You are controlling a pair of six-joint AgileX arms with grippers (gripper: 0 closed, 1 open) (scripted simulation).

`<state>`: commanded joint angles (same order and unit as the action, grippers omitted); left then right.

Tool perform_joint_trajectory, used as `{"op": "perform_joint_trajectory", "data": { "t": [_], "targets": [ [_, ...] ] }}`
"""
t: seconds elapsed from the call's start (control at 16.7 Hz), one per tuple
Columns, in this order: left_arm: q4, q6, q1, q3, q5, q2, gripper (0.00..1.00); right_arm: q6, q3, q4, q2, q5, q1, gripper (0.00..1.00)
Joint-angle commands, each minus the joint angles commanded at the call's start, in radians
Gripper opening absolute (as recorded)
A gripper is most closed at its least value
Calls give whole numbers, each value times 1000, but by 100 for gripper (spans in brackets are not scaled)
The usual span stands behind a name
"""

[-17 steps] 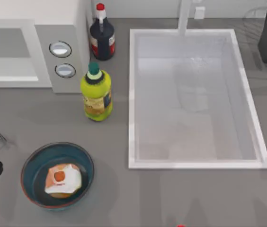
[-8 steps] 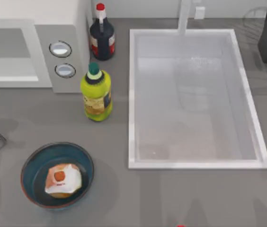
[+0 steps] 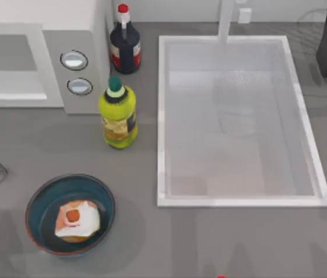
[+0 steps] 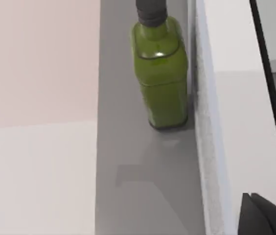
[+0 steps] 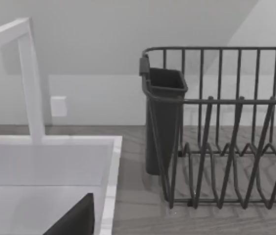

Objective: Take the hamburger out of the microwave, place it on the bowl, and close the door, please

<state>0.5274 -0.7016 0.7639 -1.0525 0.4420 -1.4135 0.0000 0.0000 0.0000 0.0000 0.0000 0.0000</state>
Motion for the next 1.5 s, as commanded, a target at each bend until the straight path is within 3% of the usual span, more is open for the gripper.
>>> {"op": "perform_joint_trajectory", "data": {
  "t": [0.24, 0.48, 0.9, 1.5],
  "targets": [
    [146, -143, 190, -218, 145, -247, 0, 0, 0, 0, 0, 0, 0, 100],
    [233, -220, 283, -338, 225, -345, 0, 0, 0, 0, 0, 0, 0, 100],
    [220, -223, 283, -331, 230, -352, 0, 0, 0, 0, 0, 0, 0, 100],
    [-140, -230, 291, -83, 233, -469, 0, 0, 0, 0, 0, 0, 0, 100]
  ]
}}
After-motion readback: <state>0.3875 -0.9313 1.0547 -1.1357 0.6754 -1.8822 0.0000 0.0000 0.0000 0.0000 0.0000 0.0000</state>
